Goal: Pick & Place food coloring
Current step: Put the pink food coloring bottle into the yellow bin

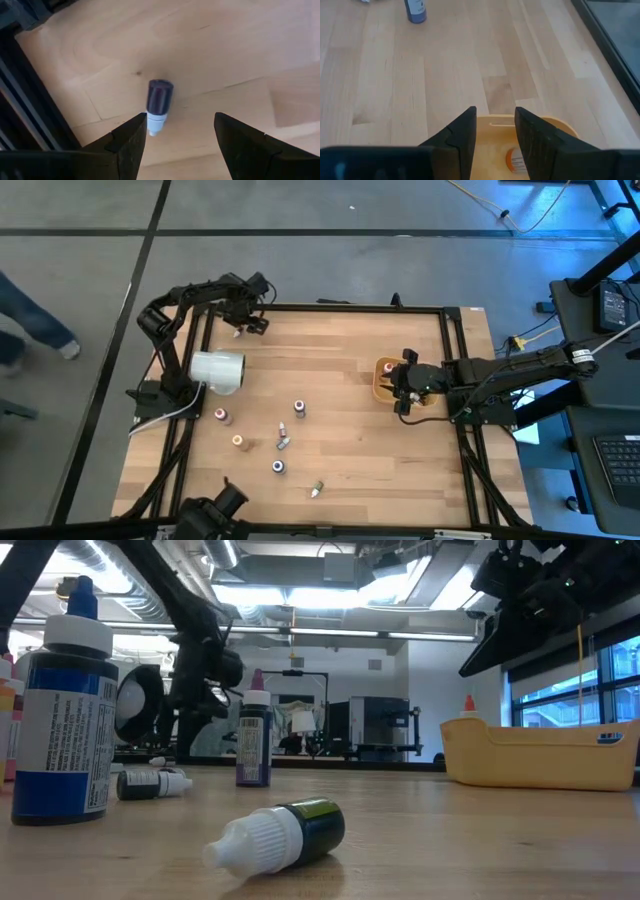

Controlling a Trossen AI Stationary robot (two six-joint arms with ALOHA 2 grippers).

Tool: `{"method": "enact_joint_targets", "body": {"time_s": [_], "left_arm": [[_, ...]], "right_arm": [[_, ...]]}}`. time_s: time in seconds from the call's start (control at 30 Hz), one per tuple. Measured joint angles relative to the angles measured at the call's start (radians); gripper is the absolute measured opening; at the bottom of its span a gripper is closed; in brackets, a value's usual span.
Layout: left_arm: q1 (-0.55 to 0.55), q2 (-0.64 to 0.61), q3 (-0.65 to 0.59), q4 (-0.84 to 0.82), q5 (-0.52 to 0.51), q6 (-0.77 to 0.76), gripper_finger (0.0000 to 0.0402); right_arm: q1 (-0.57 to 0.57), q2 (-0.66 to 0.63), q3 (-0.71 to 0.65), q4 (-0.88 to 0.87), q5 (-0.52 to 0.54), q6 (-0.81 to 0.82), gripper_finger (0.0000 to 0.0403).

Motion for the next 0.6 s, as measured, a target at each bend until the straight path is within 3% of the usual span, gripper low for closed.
{"method": "enact_joint_targets", "body": {"time_s": [0.33, 0.6], "left_arm": [[0.036, 0.0, -0.066, 0.143, 0.01, 0.014, 0.0226], [0.058, 0.0, -0.101, 0.146, 0.017, 0.02, 0.0225]], "right_arm": [[0.0, 0.0, 0.0, 0.001, 0.0, -0.001, 0.0137], [0.0, 0.0, 0.0, 0.001, 0.001, -0.005, 0.0137]]}}
